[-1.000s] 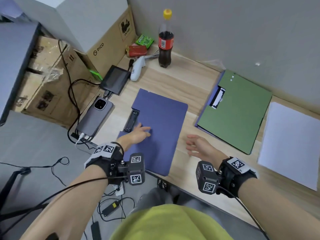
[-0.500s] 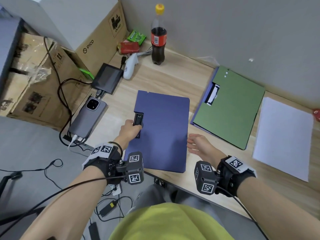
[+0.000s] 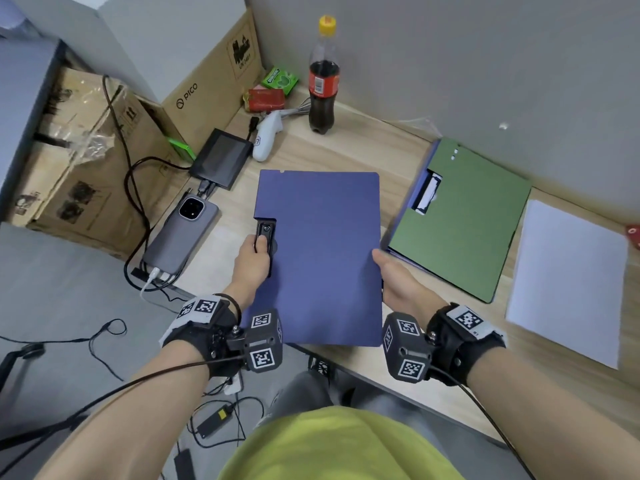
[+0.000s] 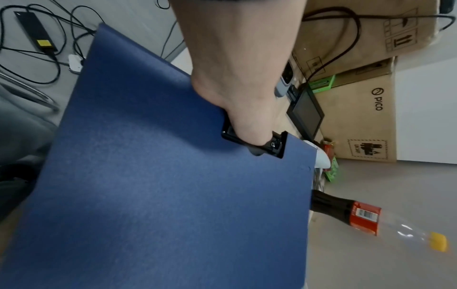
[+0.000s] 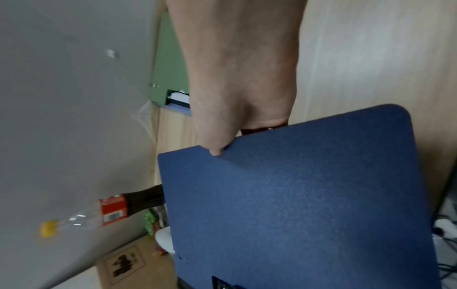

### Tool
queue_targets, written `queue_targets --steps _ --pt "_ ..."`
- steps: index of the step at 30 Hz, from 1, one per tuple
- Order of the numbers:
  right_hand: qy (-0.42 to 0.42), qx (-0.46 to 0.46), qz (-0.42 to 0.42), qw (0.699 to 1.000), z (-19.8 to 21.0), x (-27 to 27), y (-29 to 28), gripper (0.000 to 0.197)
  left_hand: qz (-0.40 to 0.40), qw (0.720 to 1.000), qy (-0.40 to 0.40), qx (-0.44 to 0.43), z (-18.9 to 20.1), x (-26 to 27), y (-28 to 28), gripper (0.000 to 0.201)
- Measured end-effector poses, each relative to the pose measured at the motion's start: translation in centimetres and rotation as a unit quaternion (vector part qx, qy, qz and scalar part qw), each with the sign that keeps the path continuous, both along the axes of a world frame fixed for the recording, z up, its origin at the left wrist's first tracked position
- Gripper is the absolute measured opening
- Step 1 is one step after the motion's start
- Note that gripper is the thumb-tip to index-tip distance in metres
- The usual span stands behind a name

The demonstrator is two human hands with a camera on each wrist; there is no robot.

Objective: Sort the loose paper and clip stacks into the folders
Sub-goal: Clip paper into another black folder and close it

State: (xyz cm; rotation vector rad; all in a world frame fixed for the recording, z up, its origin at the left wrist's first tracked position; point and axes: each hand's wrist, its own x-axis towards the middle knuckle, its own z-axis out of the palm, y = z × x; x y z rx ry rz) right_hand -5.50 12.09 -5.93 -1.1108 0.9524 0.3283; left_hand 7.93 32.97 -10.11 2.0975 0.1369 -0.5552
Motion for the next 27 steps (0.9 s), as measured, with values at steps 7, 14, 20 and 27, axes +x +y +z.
queue_targets --steps 7,14,20,27 --pt "-0.048 -0.097 0.014 0.994 3.7 -1.6 -2.3 0.028 -0.016 0.999 -0.04 -0.017 2.7 1.7 -3.3 0.039" --pt "-0.117 0.02 -0.116 0.986 6.5 -7.5 -5.3 0.046 -0.095 0.99 0.034 -0.101 3.9 -0.7 -10.8 0.03" --pt "-0.182 -0.038 -0.241 0.952 8.9 -12.5 -7.7 0.045 -0.275 0.953 0.077 -0.104 6.3 -5.3 -18.0 0.048" --pt "-0.188 -0.147 -0.27 0.933 11.2 -13.8 -9.1 0.036 -0.433 0.888 0.109 -0.107 11.4 -10.8 -23.2 0.09"
